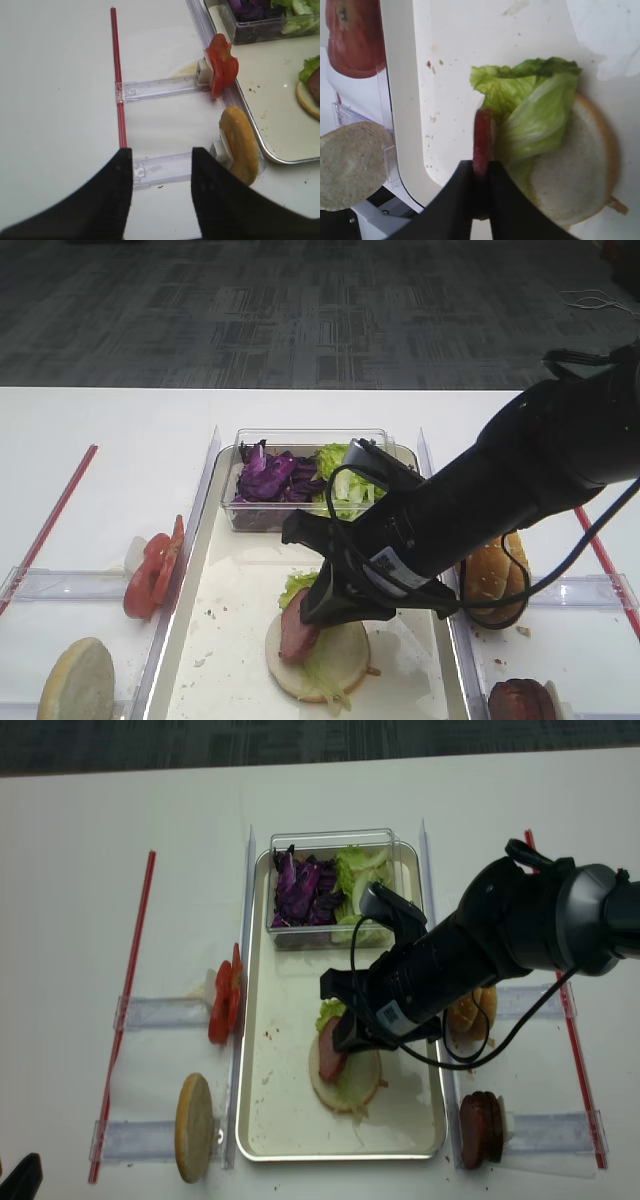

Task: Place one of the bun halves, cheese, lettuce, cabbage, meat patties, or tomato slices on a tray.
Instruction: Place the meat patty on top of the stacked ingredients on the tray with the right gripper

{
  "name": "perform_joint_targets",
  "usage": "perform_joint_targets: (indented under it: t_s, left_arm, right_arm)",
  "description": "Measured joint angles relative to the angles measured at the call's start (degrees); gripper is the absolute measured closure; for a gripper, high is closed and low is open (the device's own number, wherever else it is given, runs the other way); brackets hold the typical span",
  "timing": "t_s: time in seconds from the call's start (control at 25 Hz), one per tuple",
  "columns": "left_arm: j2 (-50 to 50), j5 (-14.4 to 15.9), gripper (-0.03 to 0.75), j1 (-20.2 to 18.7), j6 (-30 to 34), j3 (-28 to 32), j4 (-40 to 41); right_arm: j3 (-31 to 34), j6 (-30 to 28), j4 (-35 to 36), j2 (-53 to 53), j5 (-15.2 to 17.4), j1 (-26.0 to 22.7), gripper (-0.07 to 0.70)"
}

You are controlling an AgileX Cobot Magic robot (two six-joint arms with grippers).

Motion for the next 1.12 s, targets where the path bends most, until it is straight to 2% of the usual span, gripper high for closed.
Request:
perform_joint_targets:
  t_s: [0.2, 0.56, 0.72, 0.88, 1.12]
  left_arm:
    - [0.00, 0.00, 0.445, 0.00, 0.00, 0.00, 0.00]
    - [0.00, 0.00, 0.445, 0.00, 0.00, 0.00, 0.00]
    - [0.00, 0.00, 0.445, 0.00, 0.00, 0.00, 0.00]
    - [0.00, 0.00, 0.445, 0.00, 0.00, 0.00, 0.00]
    - [0.00, 0.00, 0.445, 0.00, 0.00, 0.00, 0.00]
  right_arm:
    - [0.00, 0.38, -0.22, 0.00, 0.00, 0.00, 0.454]
    - [0.00, 3.14, -3.33, 0.00, 0.00, 0.00, 0.270]
    - [-0.73, 5.52, -6.75, 0.00, 0.91, 0.00, 0.235]
    - [-3.71, 11.36, -13.69, 0.00, 3.07, 0.00, 0.232]
    - [-7.75, 23.75, -27.63, 0.00, 7.53, 0.00, 0.232]
